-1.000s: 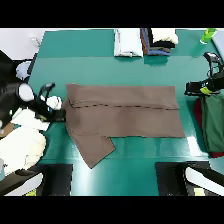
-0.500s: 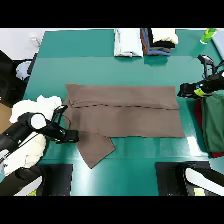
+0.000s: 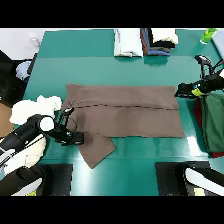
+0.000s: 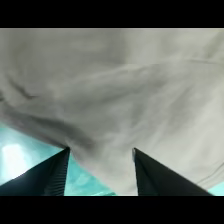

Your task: Fold the shirts.

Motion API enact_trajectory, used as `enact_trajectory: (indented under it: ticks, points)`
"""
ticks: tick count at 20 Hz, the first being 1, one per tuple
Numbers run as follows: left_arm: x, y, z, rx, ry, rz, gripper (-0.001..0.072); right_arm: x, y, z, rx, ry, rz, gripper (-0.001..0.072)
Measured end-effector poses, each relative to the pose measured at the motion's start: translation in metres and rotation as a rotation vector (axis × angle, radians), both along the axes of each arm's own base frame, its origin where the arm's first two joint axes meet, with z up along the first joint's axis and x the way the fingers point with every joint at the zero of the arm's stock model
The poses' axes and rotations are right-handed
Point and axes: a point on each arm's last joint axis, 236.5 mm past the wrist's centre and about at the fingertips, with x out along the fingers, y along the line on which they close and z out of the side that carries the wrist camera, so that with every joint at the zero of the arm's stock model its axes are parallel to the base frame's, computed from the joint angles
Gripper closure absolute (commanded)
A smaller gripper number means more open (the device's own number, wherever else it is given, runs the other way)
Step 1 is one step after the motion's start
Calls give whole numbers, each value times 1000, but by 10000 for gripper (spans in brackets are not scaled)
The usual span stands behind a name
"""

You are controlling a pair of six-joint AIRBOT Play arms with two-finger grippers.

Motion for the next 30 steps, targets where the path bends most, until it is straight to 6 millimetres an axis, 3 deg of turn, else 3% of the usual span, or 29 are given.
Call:
enact_trajectory:
  ticks: [1, 4, 7, 8, 9, 10, 13, 15, 17, 20, 22, 24, 27, 28, 30]
  points:
    - [1, 1, -2, 6, -5, -1, 682, -1, 0, 0, 2, 1, 1, 319]
    - [6, 0, -1, 8, -22, -9, 682, -3, -1, 6, 2, -12, -6, 319]
    - [20, -2, 11, 10, -67, -27, 682, -17, -18, 8, -9, 14, -41, 319]
    - [23, -2, 15, 12, -78, -40, 682, -29, -26, 4, -20, 46, -59, 267]
    - [25, -3, 19, 11, -89, -51, 681, -43, -37, -5, -32, 82, -84, 130]
    - [27, -2, 21, 14, -96, -62, 681, -59, -48, -16, -38, 124, -115, 122]
    - [29, -2, 25, 16, -106, -83, 681, -111, -67, -55, -23, 257, -206, 139]
    - [30, -3, 26, 17, -110, -90, 681, -139, -69, -80, 4, 335, -247, 159]
    - [30, -3, 27, 17, -112, -95, 681, -153, -64, -99, 43, 373, -271, 189]
    - [30, -2, 27, 19, -113, -100, 681, -158, -54, -118, 90, 396, -285, 211]
    - [30, -2, 27, 18, -115, -106, 681, -159, -46, -126, 103, 414, -266, 271]
    - [30, -2, 27, 18, -116, -111, 681, -159, -39, -131, 105, 430, -238, 285]
    - [27, -1, 27, 23, -108, -129, 682, -156, -32, -136, 95, 425, -204, 643]
    - [25, 0, 27, 27, -105, -139, 682, -153, -30, -135, 90, 410, -197, 691]
    - [21, 5, 27, 46, -91, -162, 682, -147, -32, -131, 66, 365, -189, 692]
